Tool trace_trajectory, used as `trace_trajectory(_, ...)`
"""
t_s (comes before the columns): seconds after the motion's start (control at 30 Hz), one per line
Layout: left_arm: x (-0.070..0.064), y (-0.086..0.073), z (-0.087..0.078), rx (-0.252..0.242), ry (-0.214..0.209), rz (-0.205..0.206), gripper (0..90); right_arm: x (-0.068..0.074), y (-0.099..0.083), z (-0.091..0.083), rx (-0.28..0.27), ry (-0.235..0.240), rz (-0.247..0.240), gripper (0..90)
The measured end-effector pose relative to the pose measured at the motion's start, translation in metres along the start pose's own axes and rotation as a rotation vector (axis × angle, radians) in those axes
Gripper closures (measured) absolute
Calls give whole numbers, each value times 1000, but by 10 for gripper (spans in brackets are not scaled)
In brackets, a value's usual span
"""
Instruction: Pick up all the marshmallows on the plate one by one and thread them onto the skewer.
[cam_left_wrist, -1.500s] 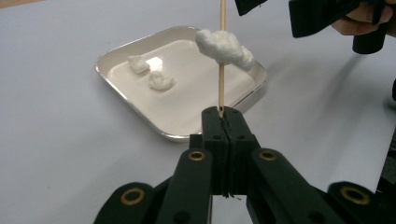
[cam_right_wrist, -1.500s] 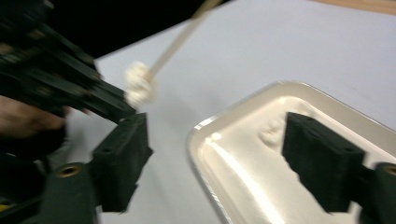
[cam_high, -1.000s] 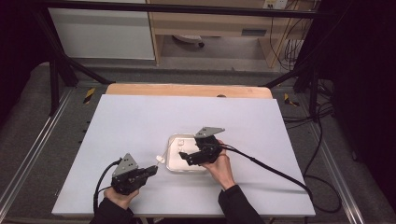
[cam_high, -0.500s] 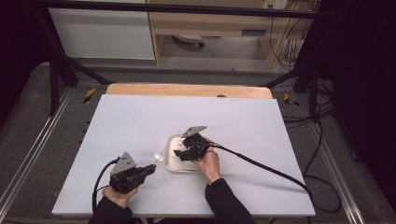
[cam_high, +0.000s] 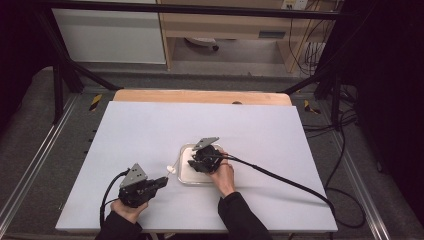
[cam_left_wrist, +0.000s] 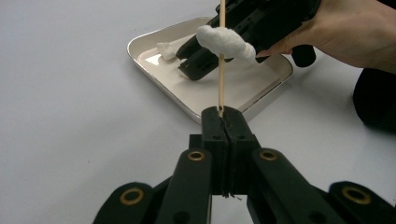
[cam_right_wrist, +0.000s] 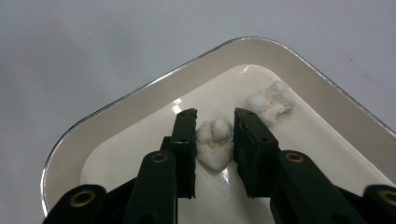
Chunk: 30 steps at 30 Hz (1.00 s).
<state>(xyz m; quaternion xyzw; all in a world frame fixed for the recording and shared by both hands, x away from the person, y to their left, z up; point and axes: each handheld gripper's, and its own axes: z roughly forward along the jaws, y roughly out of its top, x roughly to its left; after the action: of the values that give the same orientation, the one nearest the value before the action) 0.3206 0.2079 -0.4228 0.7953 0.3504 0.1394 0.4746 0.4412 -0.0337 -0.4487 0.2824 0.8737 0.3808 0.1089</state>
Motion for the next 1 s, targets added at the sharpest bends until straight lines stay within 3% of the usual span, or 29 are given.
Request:
trace_trajectory(0.17, 0, 0, 0, -2, -2, 1, 883, 0, 0, -2, 1, -6, 16, 728)
trace_trajectory(0.33, -2, 0, 0, -4, -3, 2, 883, 0, 6, -15, -27, 20, 45, 736)
trace_trajectory(0.57, -5, 0, 1, -5, -13, 9, 883, -2, 12, -50, -122, 79, 68, 737)
trace_trajectory(1.0, -17, 2, 4, -5, -37, 48, 883, -7, 2, -112, -308, 194, 151, 747)
